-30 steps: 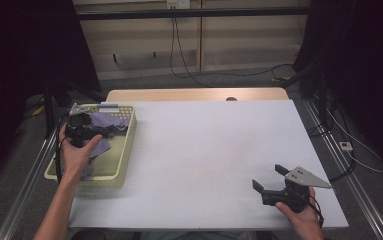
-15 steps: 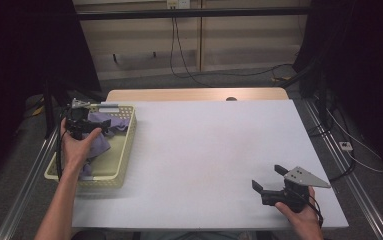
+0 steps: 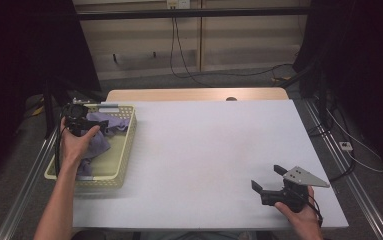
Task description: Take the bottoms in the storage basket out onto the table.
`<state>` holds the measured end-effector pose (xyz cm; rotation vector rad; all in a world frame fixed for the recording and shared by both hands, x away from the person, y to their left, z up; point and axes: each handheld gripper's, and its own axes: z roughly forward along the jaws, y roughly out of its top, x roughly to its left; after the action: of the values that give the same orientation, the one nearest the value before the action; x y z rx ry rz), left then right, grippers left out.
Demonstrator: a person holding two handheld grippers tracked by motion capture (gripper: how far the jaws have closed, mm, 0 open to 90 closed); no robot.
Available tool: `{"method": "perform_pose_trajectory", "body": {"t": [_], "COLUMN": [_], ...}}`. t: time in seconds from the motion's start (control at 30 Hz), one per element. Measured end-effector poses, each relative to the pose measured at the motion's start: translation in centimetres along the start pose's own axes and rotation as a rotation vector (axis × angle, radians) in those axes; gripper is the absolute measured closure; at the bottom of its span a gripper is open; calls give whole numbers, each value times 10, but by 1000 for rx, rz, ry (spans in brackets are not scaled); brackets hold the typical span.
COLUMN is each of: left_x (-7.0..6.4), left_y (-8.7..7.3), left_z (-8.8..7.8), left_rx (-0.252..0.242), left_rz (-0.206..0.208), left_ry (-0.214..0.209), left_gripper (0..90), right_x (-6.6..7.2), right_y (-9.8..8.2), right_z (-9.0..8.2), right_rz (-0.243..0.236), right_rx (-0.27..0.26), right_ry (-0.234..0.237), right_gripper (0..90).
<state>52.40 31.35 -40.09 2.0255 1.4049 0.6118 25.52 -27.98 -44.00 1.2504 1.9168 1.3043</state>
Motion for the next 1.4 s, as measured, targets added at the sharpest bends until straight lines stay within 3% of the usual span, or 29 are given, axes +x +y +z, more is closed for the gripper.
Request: {"method": "perform_pose_trajectory", "body": {"t": [0.13,0.27,0.37,0.53,0.83,1.0,1.03,1.07,1.1,1.13,1.2,1.27,1.4], "left_x": [1,-3,-3,-1,-4,-3,-2,-2,-2,-4,-5,-7,-3], "left_y": [-1,-2,-2,-1,-4,-5,-6,-6,-6,-8,-9,-8,-9], "left_z": [6,9,10,9,19,22,25,25,26,31,33,33,31], "left_rx": [20,36,57,43,124,140,150,150,174,229,247,254,260], "left_rz": [-9,8,16,1,12,-1,-32,-32,-23,-1,7,14,-17], "left_ry": [-13,-12,9,30,3,0,-18,-18,-22,-18,-24,2,-18], "left_gripper": [56,43,56,78,57,122,138,148,158,177,192,272,412], "right_x": [0,0,0,0,1,1,1,1,2,2,2,1,2], "right_y": [0,0,0,0,0,0,0,0,0,0,0,0,0], "right_z": [-1,-1,0,0,1,1,1,1,1,1,1,1,1], "right_rz": [-2,-2,-1,-5,-4,-6,-6,-6,-8,-8,-8,-8,-8], "right_rx": [-1,-1,0,4,6,5,8,8,6,7,7,6,8], "right_ry": [1,1,5,5,5,8,10,10,11,12,13,17,20], "right_gripper": [41,41,41,41,41,38,38,38,38,38,38,38,38]}}
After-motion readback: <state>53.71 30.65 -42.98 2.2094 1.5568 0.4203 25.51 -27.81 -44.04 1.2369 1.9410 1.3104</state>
